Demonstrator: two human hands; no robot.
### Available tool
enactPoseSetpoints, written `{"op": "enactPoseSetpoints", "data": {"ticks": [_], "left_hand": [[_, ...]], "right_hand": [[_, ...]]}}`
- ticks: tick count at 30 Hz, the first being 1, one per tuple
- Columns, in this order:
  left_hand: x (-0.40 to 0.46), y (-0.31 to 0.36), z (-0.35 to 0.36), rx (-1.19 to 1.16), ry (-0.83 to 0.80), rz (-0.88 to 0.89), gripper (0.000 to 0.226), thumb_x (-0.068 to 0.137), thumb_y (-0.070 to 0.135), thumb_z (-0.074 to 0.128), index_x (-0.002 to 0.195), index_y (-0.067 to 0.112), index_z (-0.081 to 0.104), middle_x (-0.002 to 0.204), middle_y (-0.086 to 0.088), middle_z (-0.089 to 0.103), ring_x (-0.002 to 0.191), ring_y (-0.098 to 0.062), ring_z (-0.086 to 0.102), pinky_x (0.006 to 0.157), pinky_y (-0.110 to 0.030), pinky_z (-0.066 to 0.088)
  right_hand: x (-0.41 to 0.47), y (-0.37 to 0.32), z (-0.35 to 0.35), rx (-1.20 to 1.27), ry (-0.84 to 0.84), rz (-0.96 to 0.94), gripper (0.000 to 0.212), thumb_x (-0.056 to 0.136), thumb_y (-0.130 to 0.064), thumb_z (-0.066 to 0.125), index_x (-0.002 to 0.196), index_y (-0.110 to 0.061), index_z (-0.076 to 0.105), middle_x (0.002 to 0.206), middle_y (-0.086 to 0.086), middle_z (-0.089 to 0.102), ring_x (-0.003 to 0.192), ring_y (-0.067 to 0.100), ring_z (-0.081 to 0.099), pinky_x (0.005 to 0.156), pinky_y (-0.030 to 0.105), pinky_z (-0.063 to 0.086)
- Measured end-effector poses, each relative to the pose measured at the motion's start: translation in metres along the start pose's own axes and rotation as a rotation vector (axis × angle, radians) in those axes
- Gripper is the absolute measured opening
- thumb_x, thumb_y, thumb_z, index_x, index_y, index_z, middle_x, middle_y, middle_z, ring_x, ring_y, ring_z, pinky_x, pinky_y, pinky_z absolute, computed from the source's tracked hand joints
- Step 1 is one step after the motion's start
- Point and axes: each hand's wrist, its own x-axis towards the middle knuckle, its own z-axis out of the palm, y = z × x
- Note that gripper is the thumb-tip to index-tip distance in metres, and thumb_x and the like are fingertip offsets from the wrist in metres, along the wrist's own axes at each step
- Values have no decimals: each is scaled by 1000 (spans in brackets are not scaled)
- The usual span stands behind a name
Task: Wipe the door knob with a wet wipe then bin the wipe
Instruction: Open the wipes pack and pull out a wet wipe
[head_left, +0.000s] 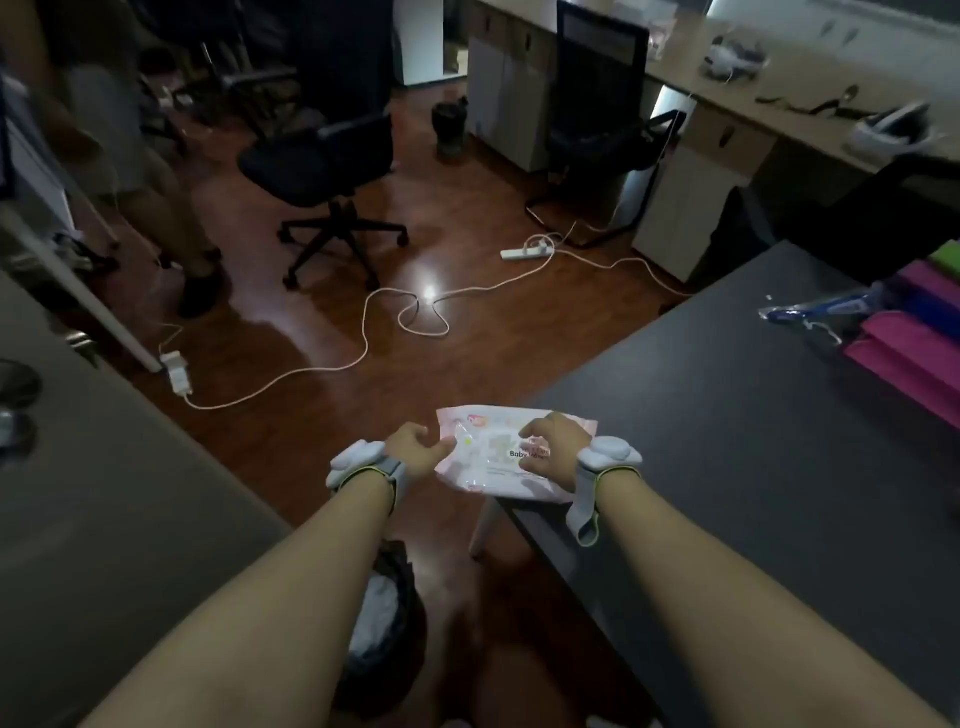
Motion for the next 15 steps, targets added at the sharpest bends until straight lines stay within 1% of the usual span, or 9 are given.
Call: {"op": "enactPoseSetpoints", "data": {"ticks": [2,3,5,7,9,11,15], "left_hand": [[4,0,6,8,-4,-19,74,85,53,57,140,7,38,142,-12,49,129,-29,48,105,-33,37],[7,-2,11,11,-12,-35,75,85,53,57,140,6,37,143,-13,48,130,-30,47,105,-33,37],[12,-2,18,12,-24,-62,76,84,54,57,139,5,40,141,-13,50,128,-30,49,104,-34,38],[14,-4,25,4,-55,-53,69,83,55,58,131,6,50,134,-13,58,120,-31,56,102,-35,43],[18,-3,29,-39,-76,-33,58,82,53,60,119,8,61,120,-14,67,106,-32,63,95,-40,51],[22,-3,33,-60,-72,-41,57,80,51,64,115,6,62,115,-15,68,101,-34,65,91,-42,54],[27,-6,39,57,-108,-78,58,78,51,66,112,4,64,110,-17,70,99,-34,66,90,-39,53]], "right_hand": [[2,4,6,24,51,-15,50,80,-33,69,126,-17,56,128,9,51,119,24,52,99,26,38],[3,7,11,21,50,-18,51,79,-32,70,126,-16,56,128,9,51,119,25,50,98,26,37],[6,12,19,16,64,-33,53,78,-33,72,125,-15,56,126,8,50,118,25,47,95,24,34],[7,16,25,16,89,-50,55,76,-32,73,125,-16,56,124,7,50,116,27,45,91,23,32],[8,18,28,1,110,-67,55,74,-30,75,123,-16,56,122,7,51,114,28,45,93,27,36],[9,19,31,-11,123,-72,53,73,-29,75,122,-17,57,121,6,52,112,29,47,92,30,38],[10,21,34,-30,147,-77,51,74,-31,74,121,-19,58,120,5,54,109,29,49,90,32,40]]}}
